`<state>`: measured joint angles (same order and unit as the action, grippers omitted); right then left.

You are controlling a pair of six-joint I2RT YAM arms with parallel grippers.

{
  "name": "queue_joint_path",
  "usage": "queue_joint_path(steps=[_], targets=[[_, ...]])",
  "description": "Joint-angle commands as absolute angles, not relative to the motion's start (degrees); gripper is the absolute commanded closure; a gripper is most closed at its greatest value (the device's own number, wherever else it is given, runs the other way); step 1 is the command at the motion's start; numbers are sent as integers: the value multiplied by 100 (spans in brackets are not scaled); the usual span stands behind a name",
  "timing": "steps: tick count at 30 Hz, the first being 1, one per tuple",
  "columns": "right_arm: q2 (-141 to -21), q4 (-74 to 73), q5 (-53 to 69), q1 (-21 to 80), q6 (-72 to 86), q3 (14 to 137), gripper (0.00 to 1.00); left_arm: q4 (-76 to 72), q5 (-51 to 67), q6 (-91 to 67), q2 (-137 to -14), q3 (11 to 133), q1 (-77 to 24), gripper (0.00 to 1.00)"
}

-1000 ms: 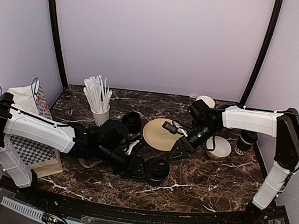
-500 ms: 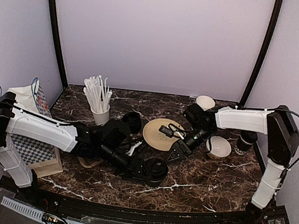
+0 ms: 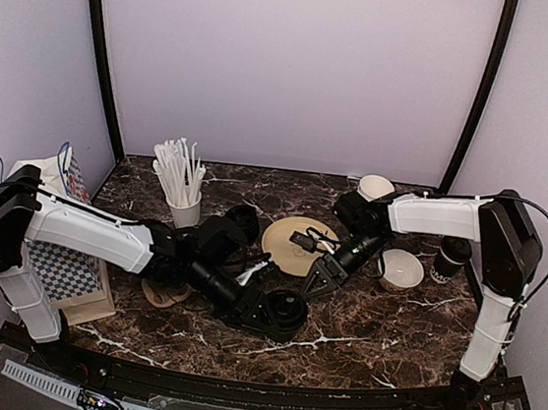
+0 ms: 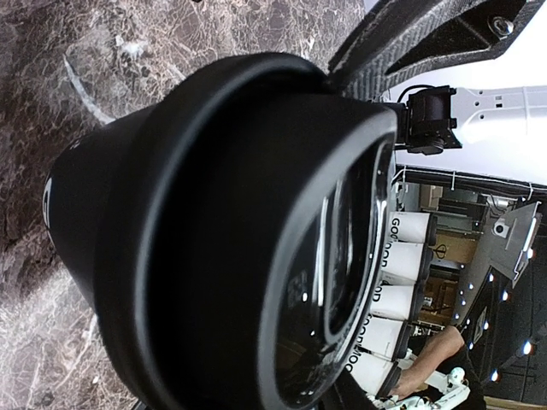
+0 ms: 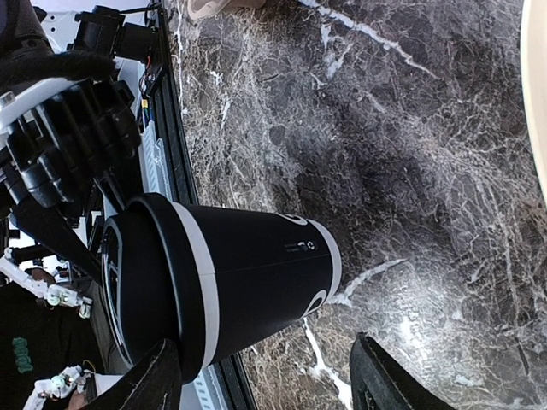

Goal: Pack the takeout coffee

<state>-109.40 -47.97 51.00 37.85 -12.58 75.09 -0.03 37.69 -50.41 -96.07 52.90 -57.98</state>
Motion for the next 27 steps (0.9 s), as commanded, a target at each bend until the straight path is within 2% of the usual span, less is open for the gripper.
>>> queue_joint_path(steps=[1, 7, 12, 21, 27], targets=[[-11228, -4604, 3767, 3999, -1140, 7242, 33, 1641, 2119, -4685, -10517, 4973, -5745, 67], [-10712, -4945, 4382, 3896, -1498, 7599, 33, 2089, 1654, -4317, -10026, 5626, -5867, 61], [-10275, -5357, 4888, 3825, -1823, 7931, 28, 2139, 1720, -4061, -9426, 6105, -5926, 54], [-9782, -5565, 4622, 3725, -2056, 8022, 20, 3151, 1895, -3450, -9154, 6992, -5933, 46], [-9227, -5560, 3883, 3739, -2840, 8192, 15, 3934, 1392, -2663, -9041, 7748, -5921, 44]])
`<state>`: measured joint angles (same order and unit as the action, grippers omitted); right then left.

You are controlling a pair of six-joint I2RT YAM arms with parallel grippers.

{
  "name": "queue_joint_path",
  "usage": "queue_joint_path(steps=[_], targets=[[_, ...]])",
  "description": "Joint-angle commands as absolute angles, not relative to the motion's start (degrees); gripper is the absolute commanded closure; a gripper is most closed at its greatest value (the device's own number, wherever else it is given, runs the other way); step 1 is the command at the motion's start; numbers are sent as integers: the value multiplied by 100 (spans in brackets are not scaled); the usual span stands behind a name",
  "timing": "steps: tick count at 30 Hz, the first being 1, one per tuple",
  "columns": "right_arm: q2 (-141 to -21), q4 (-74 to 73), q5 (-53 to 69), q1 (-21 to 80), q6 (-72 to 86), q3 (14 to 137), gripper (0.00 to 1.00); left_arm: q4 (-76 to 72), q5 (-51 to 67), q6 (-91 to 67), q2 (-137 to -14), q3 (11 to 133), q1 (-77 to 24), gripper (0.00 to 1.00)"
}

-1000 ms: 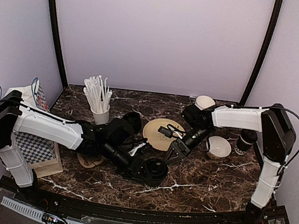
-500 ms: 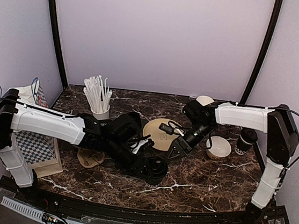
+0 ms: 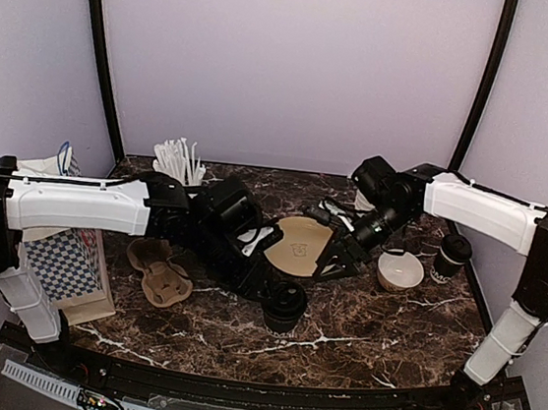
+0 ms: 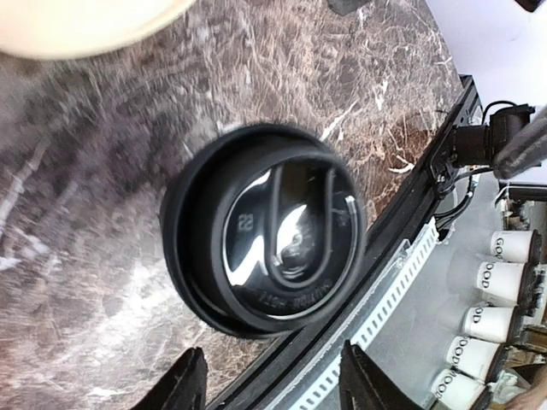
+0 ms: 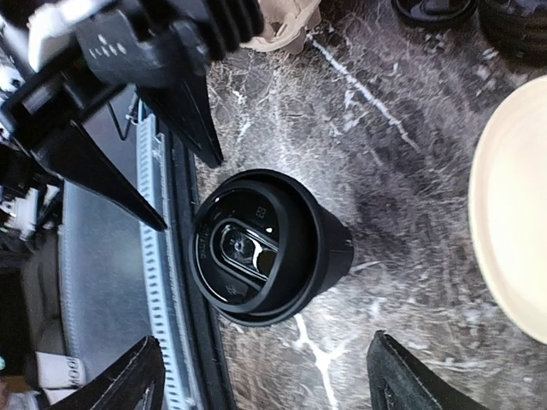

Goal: Pack the takeout coffee

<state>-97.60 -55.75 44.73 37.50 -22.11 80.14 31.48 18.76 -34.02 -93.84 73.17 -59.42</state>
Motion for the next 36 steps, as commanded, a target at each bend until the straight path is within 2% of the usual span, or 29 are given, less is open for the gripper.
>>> queue_joint_path(steps=[1, 6, 9, 12, 18, 27, 31, 36], targets=[[-9092, -5433, 3625, 3759, -2983, 8157, 14, 3962, 1009, -2426, -8975, 7894, -5901, 43], [-8688, -5043, 2977, 3986, -3844, 8130, 7, 3423, -392, -1847, -8690, 8138, -5521, 38], [-8695, -4936, 2827, 4272, -4193, 8157, 4, 2641, -495, -1886, -8454, 8004, -5033, 27], [-9024, -5076, 2650, 4681, -4390, 8358, 2, 1623, -521, -1950, -8133, 7673, -4802, 21], [-9549, -4913, 2240, 5288, -4438, 8354, 2, 1357, -952, -1903, -7969, 7531, -4764, 19], [-10008, -4904, 1994, 5631, -4403, 8456, 2, 1377, -958, -2059, -7691, 7269, -4755, 20], [-10111, -4904, 1854, 5696, -4351, 8472, 6, 1351, -945, -2116, -7640, 7190, -4751, 20], [-10143, -4871, 1605, 5832, -4291, 8446, 18, 1345, -880, -2190, -7626, 7141, -4755, 20]])
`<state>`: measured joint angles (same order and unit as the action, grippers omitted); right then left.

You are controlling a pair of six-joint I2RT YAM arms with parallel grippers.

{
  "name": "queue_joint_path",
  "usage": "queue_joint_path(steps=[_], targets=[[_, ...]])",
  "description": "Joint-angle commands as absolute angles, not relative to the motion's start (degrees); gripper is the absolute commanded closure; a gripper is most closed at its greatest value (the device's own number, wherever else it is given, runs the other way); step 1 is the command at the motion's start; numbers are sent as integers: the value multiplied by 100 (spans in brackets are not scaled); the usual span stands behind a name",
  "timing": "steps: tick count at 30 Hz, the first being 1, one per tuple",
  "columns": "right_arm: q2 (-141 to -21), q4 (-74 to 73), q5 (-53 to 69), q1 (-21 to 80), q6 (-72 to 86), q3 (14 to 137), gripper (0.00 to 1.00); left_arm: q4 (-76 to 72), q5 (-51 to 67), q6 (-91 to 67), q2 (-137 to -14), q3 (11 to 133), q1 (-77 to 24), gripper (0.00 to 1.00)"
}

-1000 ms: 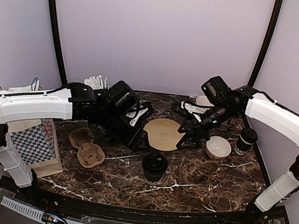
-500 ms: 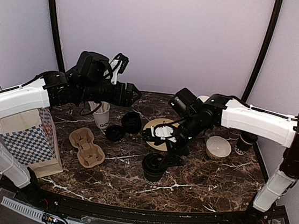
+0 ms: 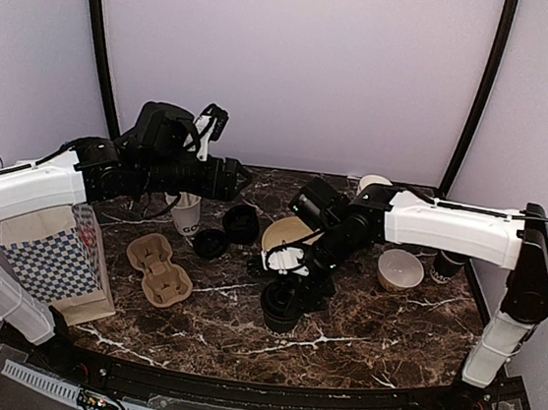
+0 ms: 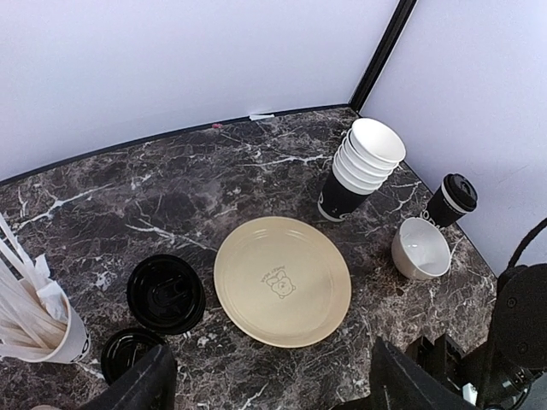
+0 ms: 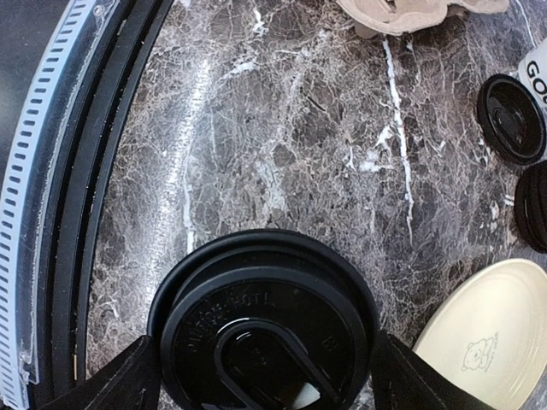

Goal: Pack the takeout coffee

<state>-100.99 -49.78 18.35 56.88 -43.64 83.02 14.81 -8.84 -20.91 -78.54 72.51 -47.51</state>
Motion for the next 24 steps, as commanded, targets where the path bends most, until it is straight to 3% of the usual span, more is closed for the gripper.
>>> queue_joint_path(steps=[1, 14, 24], targets=[[-10138, -4877, 1583, 5854, -4275, 8444, 20, 1349, -875, -2207, -7623, 7138, -4748, 20], [-9555, -5528, 1794, 5633, -3995, 8525, 32, 1449, -864, -2205, -7609, 7200, -4754, 20], [-8458, -5870, 2264, 3868, -3780, 8145, 33, 1522, -877, -2061, -7759, 7410, -4745, 20]])
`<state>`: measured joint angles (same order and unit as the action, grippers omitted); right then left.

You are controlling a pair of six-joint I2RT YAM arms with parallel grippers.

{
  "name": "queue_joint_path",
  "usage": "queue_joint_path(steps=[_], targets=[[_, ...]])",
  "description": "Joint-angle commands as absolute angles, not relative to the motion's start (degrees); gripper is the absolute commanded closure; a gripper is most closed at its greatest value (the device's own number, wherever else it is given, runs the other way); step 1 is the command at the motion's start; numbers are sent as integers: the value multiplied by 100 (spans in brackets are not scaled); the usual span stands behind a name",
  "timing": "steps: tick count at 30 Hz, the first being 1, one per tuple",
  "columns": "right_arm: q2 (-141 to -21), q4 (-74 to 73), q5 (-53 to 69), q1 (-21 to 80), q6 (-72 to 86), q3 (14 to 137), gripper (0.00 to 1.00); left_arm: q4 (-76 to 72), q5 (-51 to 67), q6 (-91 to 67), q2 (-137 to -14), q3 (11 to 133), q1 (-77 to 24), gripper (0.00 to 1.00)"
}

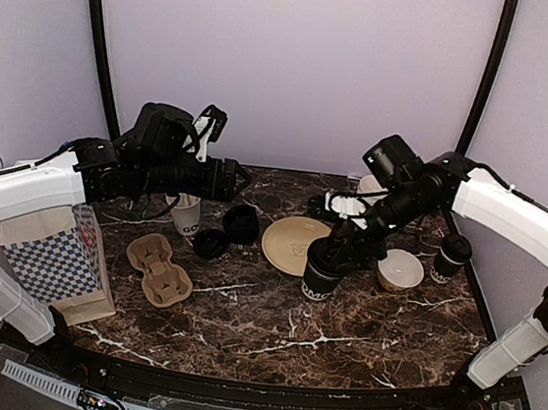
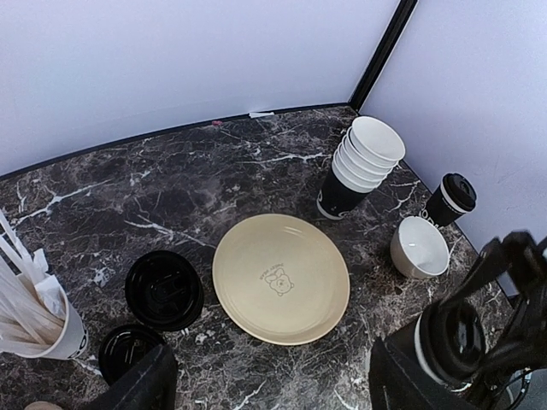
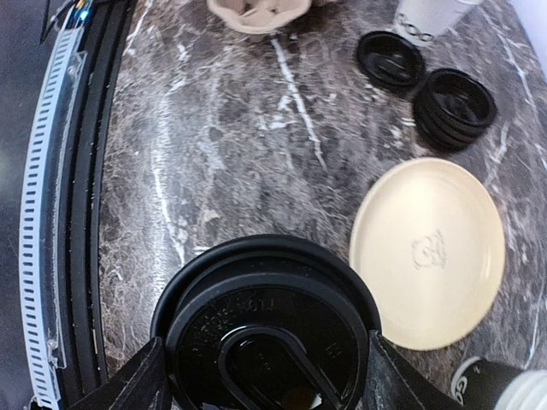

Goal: Pack the takeout coffee

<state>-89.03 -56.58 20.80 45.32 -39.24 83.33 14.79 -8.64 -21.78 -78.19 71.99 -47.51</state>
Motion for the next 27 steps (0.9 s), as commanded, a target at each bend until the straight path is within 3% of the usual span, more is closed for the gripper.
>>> queue_joint_path(steps=[1, 8, 16, 27], targets=[[-8332, -5902, 2302, 3618, -3779, 8113, 33, 1534, -883, -2050, -7793, 7451, -4746, 21], [-7648, -6402, 2595, 1545, -3829, 8110, 33, 1557, -836, -1915, -7852, 7536, -4745, 20], [-7065, -7073, 2376, -160, -4390, 7783, 33, 1547, -794, -1743, -7909, 7505, -4738, 20], [-6569, -6729, 1123, -764, -4519, 6272, 33, 1499, -687, -1634, -7792, 7325, -4733, 21]])
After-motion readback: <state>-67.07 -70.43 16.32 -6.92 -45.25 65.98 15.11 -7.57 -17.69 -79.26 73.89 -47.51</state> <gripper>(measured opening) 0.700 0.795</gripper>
